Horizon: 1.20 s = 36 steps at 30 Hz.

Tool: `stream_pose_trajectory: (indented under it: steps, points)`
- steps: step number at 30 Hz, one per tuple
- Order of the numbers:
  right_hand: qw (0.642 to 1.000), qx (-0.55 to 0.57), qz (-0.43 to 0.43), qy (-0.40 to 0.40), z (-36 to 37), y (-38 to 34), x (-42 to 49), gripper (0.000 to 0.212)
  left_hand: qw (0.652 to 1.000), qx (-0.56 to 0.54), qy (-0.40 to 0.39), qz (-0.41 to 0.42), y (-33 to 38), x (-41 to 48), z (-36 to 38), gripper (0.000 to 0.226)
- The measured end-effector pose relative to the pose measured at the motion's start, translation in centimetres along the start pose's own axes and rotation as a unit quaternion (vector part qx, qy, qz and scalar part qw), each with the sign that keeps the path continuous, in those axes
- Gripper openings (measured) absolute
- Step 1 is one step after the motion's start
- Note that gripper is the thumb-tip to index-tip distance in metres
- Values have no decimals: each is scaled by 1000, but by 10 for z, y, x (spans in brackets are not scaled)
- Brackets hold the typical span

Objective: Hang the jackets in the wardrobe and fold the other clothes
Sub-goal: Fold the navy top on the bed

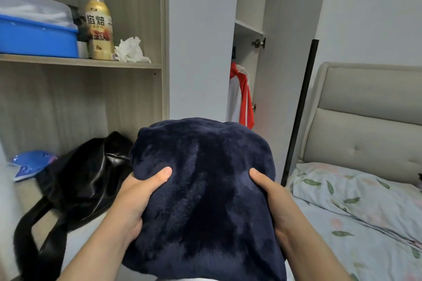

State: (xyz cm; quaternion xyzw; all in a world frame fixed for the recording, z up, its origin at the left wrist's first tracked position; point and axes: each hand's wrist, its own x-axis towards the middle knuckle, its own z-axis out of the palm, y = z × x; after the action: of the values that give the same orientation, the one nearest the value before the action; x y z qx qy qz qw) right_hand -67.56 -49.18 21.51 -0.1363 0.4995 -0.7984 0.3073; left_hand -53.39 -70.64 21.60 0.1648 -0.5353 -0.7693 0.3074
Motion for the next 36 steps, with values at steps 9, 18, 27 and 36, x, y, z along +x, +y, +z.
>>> stream_pose_trajectory:
  steps: [9,18,27,36]
  points:
    - [994,-37,-11,104,-52,-2,83,56,1000,14,-4,-26,-65,111,38,42]
    - [968,-93,-43,230,-109,-3,213,53,997,10,-67,-47,-150,274,84,49]
    - [948,-66,-31,309,-138,-33,283,43,988,31,-112,-104,-172,364,143,43]
    - [946,-38,-44,319,-68,-188,268,39,978,70,-156,-120,-12,392,222,41]
